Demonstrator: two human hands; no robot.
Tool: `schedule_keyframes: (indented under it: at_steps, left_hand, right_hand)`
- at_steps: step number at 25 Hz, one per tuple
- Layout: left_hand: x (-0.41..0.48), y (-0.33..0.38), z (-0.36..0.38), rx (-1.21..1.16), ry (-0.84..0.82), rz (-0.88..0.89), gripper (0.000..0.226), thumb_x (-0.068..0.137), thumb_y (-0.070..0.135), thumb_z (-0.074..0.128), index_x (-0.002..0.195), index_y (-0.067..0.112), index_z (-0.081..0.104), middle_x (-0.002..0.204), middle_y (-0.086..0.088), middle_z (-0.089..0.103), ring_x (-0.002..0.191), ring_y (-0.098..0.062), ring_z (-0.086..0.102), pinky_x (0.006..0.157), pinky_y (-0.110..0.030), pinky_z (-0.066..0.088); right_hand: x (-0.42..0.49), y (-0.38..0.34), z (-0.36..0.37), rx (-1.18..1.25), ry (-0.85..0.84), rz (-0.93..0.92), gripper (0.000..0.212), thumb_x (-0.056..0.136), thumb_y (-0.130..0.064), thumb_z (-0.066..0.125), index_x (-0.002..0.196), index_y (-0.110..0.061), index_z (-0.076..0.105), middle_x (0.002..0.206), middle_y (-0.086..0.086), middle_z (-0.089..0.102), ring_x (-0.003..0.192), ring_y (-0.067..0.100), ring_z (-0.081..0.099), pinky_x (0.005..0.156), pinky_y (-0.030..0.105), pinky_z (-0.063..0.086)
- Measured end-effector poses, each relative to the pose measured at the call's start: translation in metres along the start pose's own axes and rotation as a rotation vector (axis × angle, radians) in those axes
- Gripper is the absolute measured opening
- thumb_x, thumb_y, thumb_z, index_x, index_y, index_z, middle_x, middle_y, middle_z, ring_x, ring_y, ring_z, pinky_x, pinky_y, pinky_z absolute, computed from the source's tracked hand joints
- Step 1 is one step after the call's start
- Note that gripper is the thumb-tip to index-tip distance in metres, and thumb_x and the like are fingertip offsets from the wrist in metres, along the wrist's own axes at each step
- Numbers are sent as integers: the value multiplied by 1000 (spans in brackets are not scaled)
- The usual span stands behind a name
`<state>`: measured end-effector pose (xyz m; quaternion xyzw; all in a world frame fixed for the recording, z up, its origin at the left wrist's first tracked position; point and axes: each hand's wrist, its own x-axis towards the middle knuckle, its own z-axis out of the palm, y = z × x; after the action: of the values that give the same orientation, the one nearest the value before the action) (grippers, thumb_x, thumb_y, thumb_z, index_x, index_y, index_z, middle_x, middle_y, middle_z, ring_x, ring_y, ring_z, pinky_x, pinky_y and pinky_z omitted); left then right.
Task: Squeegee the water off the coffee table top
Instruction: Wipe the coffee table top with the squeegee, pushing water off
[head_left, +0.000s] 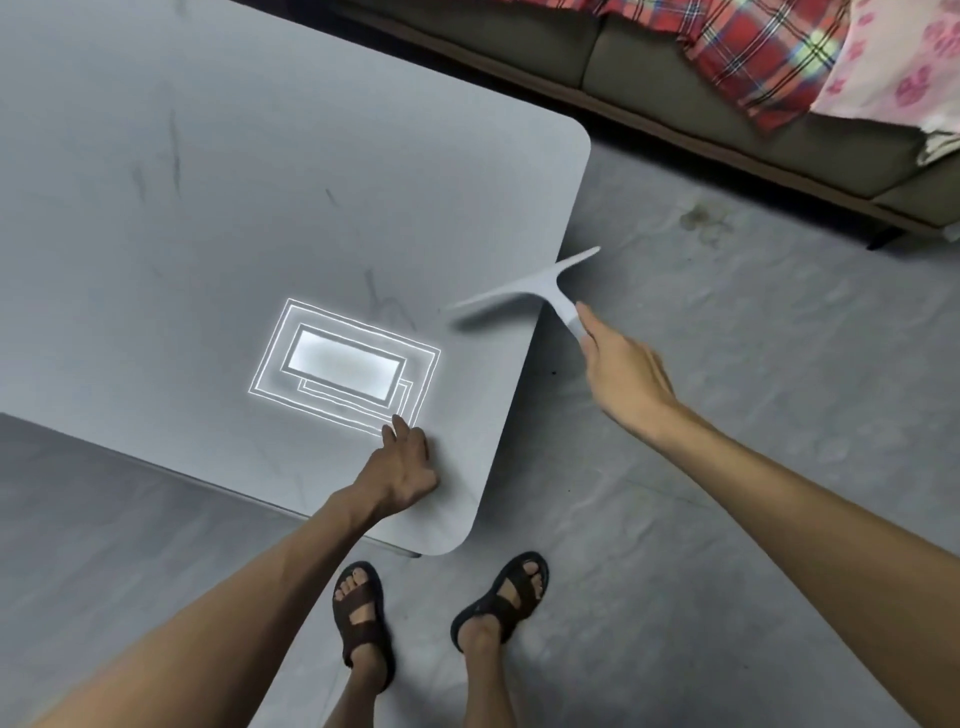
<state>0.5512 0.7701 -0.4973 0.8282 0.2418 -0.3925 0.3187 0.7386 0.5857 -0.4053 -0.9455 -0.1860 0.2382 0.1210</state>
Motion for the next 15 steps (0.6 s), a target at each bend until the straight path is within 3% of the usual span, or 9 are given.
schedule_keyframes:
  at_steps: [5,8,9,11,13,15]
  left_hand:
    - [3,-7,0,-11,-8,5,25,78,13,53,98,12,39,154,-23,14,134,-48,32,79,-35,33]
    - [0,-12,-4,-46,2,15,35,79,11,52,111,5,42,152,-26,21,128,-43,42,77,-34,34]
    - [-2,-14,-4,-72,30,20,40,80,9,50,117,2,40,145,-29,32,118,-42,49,73,-33,34]
    - [-11,-20,-4,-126,132,51,33,79,3,45,112,2,42,107,-21,57,87,-38,53,58,-32,29]
    - [-21,-26,-3,-134,190,60,16,78,1,42,92,9,39,76,-4,49,69,-30,46,51,-29,23]
    - [-34,-33,-1,-107,153,78,15,78,1,43,86,12,36,72,0,42,61,-21,41,50,-28,22]
  right_hand:
    - [1,-34,27,52,-77,124,44,97,-11,33,140,-18,29,103,19,63,86,38,57,67,34,35]
    - [-57,-26,42,-18,-123,71,54,99,-11,37,149,-23,18,78,10,57,69,30,56,58,34,36]
    - [-77,-23,46,-38,-154,40,57,99,-11,38,150,-24,16,68,4,51,59,22,52,55,33,35]
    - [-113,-21,53,-69,-215,-4,60,98,-9,41,151,-24,15,59,-3,40,51,15,42,52,32,33]
    - [-138,-19,61,-78,-251,-30,60,98,-9,41,150,-24,17,58,-5,35,54,18,42,55,32,34]
    - [-158,-20,67,-81,-272,-45,59,98,-8,40,150,-25,18,61,-2,42,60,21,47,57,34,38]
